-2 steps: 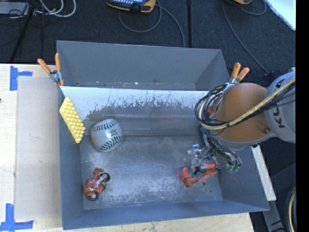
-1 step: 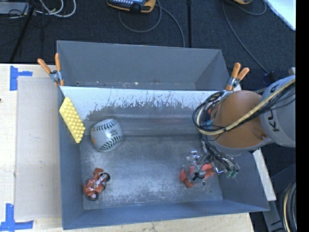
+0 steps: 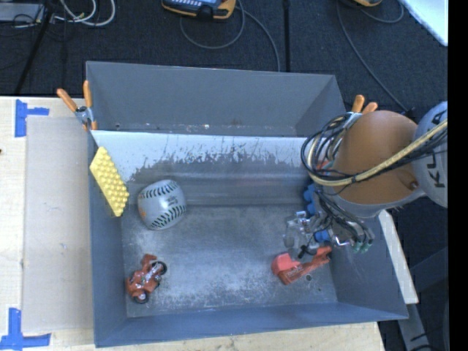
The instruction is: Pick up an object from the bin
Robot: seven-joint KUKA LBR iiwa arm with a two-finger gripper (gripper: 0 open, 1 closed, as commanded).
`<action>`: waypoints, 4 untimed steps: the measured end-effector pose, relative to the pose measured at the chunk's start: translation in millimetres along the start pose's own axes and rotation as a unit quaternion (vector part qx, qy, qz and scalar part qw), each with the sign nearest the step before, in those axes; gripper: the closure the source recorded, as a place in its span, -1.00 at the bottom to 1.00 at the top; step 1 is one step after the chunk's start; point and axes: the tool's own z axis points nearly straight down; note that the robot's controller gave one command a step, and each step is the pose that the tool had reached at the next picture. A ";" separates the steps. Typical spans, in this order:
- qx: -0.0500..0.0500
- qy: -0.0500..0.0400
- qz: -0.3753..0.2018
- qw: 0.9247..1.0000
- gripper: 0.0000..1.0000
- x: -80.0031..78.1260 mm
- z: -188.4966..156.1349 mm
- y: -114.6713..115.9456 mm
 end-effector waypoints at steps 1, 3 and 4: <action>0.002 -0.009 0.001 1.000 1.00 -13.8 10.0 -16.7; 0.004 -0.010 -0.080 0.997 -1.00 -33.3 -54.1 -85.5; 0.003 -0.009 -0.080 0.997 -1.00 -33.0 -53.0 -84.1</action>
Offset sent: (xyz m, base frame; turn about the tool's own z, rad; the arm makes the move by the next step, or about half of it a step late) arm -0.0069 0.0692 -0.0937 -0.5149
